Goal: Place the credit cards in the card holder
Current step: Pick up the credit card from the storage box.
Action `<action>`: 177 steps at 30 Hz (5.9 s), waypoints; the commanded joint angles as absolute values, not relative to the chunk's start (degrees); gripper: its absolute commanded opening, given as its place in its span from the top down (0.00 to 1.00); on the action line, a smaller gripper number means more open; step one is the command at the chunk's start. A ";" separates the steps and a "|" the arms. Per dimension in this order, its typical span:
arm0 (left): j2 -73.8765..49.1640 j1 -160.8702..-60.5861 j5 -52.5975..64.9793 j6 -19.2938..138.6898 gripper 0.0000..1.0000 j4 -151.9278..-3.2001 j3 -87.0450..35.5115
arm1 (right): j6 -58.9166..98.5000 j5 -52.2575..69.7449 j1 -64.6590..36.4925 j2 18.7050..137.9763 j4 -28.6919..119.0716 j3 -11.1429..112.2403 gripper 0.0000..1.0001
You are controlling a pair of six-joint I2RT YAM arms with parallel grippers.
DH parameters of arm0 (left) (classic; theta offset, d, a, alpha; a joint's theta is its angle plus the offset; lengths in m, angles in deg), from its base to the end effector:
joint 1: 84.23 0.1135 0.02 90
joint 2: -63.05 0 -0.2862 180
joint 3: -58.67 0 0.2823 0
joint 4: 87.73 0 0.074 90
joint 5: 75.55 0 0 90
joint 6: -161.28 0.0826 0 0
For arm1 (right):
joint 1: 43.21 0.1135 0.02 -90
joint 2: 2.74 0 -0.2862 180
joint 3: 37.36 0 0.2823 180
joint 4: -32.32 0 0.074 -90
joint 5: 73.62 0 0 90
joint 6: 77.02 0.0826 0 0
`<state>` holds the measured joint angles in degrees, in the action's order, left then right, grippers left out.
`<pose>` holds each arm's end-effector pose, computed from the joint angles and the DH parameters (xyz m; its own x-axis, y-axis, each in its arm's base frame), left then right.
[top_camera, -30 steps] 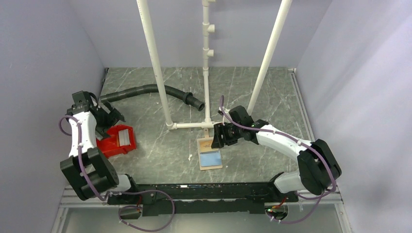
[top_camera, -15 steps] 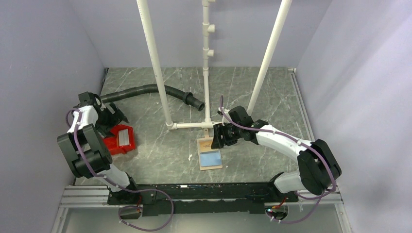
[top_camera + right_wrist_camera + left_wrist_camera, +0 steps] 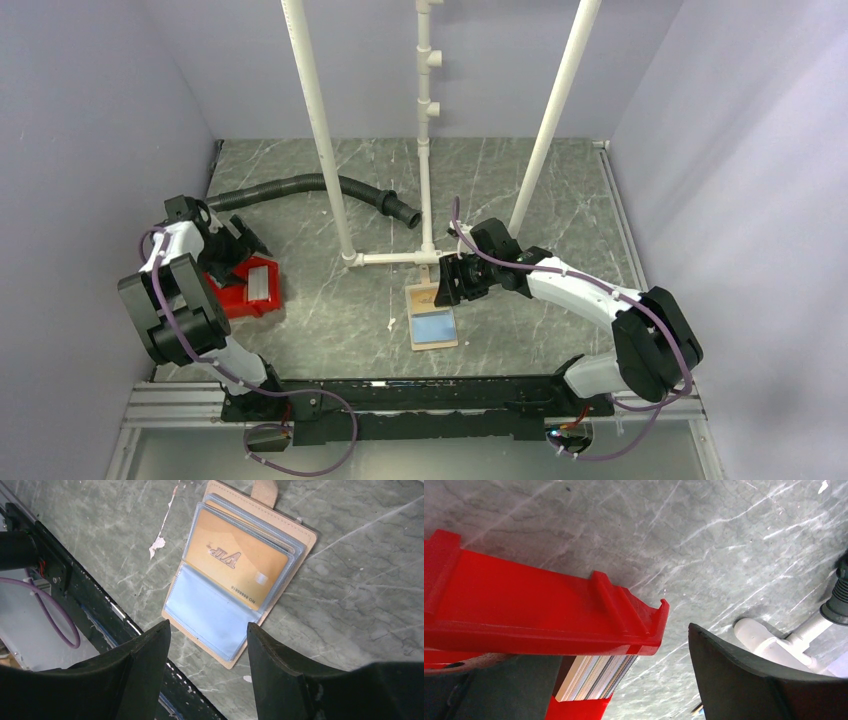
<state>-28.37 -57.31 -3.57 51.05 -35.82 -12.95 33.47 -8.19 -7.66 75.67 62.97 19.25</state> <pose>0.3152 0.1314 0.1591 -0.6754 -0.7118 -0.1929 -0.6155 0.6882 -0.3841 0.2367 0.2114 0.1708 -0.8615 -0.2244 -0.4555 -0.4627 0.7165 0.5221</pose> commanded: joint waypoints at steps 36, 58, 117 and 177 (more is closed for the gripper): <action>-30.05 -57.34 -8.25 54.45 0.01 -32.48 -13.45 | 32.14 -7.83 -7.97 75.48 61.25 20.18 0.39; -25.63 -57.25 -9.52 54.03 0.61 -30.31 -13.40 | 32.09 -8.16 -8.05 76.40 61.31 20.39 0.39; 38.79 -86.77 -9.79 7.36 1.00 -96.17 19.54 | 67.25 -8.52 0.99 65.77 16.13 18.63 0.31; 26.38 -90.32 -14.38 26.78 0.23 -54.16 4.99 | 23.91 -0.55 0.54 82.39 64.66 49.02 1.00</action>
<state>29.71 -90.23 -10.10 11.20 -77.22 10.61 57.40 -10.49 2.33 85.51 28.15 41.98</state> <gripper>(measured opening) 0.780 0.007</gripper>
